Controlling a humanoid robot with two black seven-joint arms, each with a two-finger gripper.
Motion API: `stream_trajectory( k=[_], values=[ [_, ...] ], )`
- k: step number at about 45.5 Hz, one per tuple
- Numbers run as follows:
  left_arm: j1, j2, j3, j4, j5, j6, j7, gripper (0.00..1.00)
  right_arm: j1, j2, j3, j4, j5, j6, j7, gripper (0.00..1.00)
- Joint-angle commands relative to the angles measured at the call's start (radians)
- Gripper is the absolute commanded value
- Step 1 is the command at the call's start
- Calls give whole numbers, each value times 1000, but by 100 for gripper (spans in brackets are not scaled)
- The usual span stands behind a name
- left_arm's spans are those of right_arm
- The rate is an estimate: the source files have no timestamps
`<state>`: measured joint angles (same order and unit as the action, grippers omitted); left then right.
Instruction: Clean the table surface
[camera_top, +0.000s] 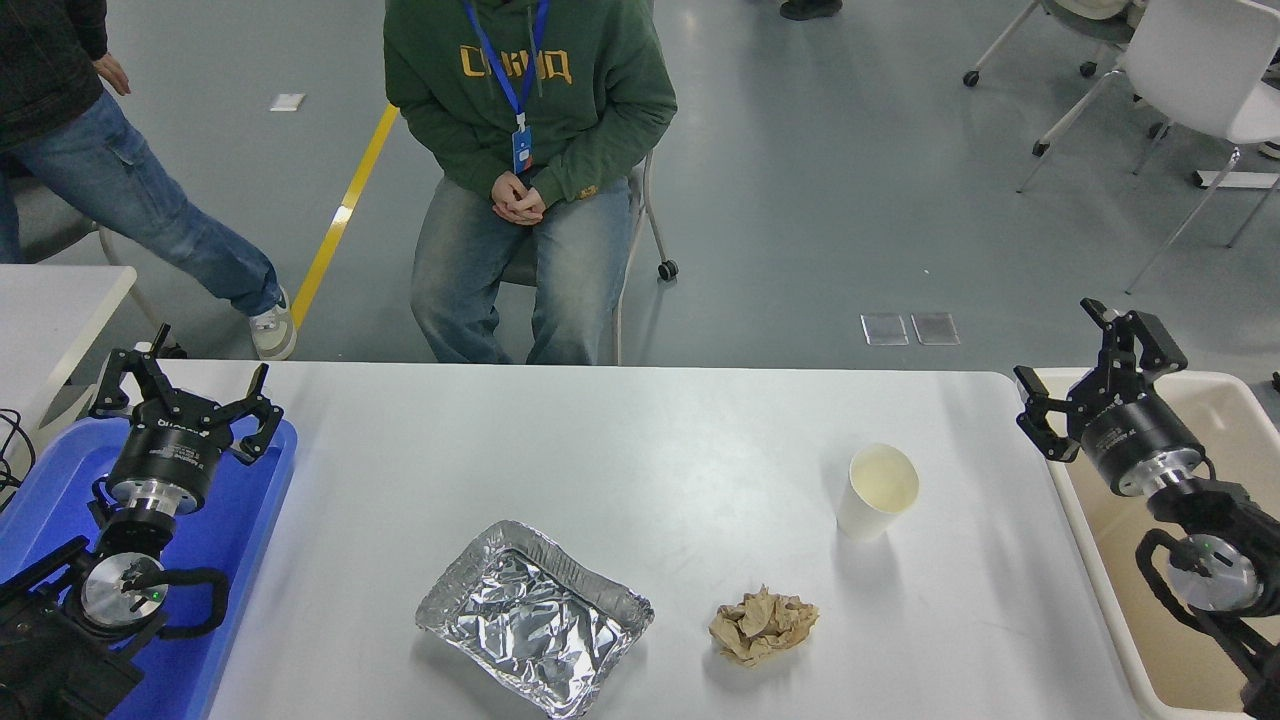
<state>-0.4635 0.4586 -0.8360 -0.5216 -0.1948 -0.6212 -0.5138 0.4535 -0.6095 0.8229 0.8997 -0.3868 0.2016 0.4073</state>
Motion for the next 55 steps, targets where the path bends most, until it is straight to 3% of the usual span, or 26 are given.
stream_trajectory(
  k=[1,21,33,46,55],
  values=[
    [0,0,0,0,0,0,0,100,10,-105,-34,83,-176,1,-19,100],
    [0,0,0,0,0,0,0,100,93,-233,-168,281,-455,33,-62,100],
    [2,0,0,0,0,0,0,100,207,-279,-296,344,-671,32,-163,100],
    [0,0,0,0,0,0,0,100,421,-280,-571,352,-799,21,-165,100],
    [0,0,0,0,0,0,0,100,456,-276,-628,352,-808,21,-165,100]
  ],
)
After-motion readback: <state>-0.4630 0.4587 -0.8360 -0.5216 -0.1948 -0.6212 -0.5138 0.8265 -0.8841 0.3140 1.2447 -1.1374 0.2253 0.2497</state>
